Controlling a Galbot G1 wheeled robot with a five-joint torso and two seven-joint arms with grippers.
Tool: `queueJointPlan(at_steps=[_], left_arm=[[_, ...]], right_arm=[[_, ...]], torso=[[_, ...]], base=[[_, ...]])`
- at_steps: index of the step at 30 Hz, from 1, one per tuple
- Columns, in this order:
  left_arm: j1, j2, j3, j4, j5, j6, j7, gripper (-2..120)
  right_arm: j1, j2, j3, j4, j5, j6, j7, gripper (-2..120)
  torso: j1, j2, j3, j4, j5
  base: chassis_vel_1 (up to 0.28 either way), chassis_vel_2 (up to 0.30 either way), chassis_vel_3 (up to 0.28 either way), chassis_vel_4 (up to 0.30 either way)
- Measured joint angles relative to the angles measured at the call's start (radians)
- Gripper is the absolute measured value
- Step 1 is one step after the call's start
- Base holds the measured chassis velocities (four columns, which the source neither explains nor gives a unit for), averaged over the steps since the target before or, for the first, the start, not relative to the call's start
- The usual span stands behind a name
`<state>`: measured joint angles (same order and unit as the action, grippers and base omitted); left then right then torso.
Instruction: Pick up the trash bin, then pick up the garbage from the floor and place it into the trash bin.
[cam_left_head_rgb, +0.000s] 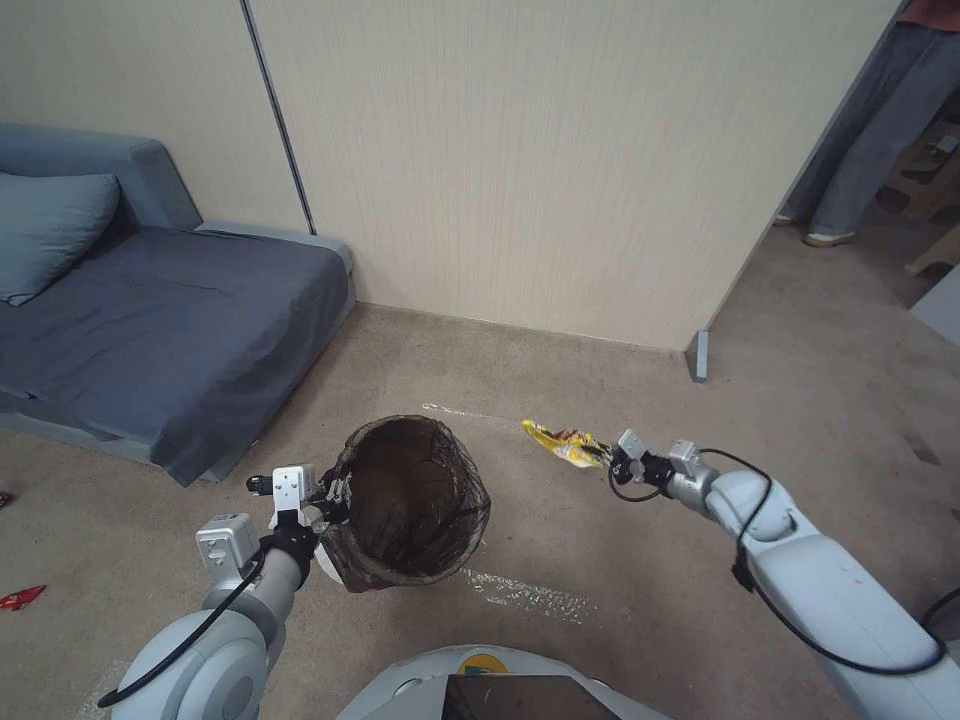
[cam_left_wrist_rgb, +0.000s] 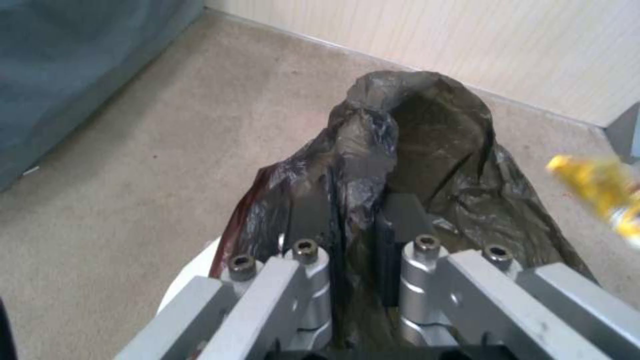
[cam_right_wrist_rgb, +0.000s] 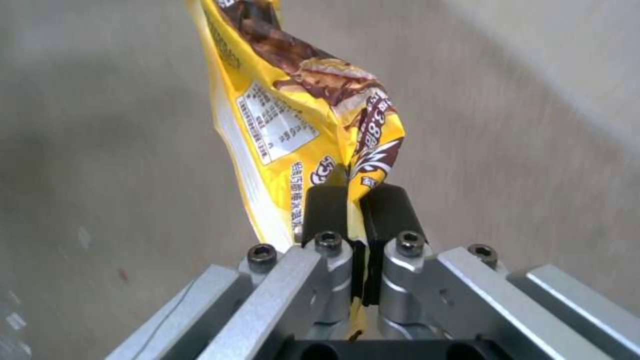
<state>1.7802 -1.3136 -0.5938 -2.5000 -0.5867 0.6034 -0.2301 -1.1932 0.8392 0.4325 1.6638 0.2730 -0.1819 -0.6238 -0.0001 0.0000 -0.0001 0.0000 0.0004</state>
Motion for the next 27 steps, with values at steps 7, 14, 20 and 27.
queueJointPlan(at_steps=[7, 14, 20, 27], left_arm=[[-0.018, 0.011, 0.005, 0.0, -0.019, 0.006, -0.002, 8], [-0.041, 0.025, -0.001, 0.0, -0.097, 0.018, -0.034, 8], [-0.058, 0.036, -0.005, 0.0, -0.12, 0.02, -0.044, 8], [-0.079, 0.047, -0.008, 0.0, -0.168, 0.024, -0.065, 8]], right_arm=[[-0.104, -0.053, 0.126, 0.196, 0.125, -0.012, 0.006, 0], [-0.2, -0.116, 0.275, 0.419, 0.245, -0.026, 0.006, 0], [-0.26, -0.152, 0.374, 0.574, 0.325, -0.038, 0.008, 0], [-0.253, -0.204, 0.407, 0.679, 0.468, -0.096, 0.017, 0]], torso=[[0.0, 0.0, 0.0, 0.0, -0.0003], [0.0, 0.0, 0.0, 0.0001, -0.0005], [0.0, 0.0, 0.0, -0.0001, -0.0004], [0.0, 0.0, 0.0, 0.0001, -0.0005]], base=[[0.0, 0.0, 0.0, 0.0], [0.0, 0.0, 0.0, 0.0], [0.0, 0.0, 0.0, 0.0], [0.0, 0.0, 0.0, 0.0]])
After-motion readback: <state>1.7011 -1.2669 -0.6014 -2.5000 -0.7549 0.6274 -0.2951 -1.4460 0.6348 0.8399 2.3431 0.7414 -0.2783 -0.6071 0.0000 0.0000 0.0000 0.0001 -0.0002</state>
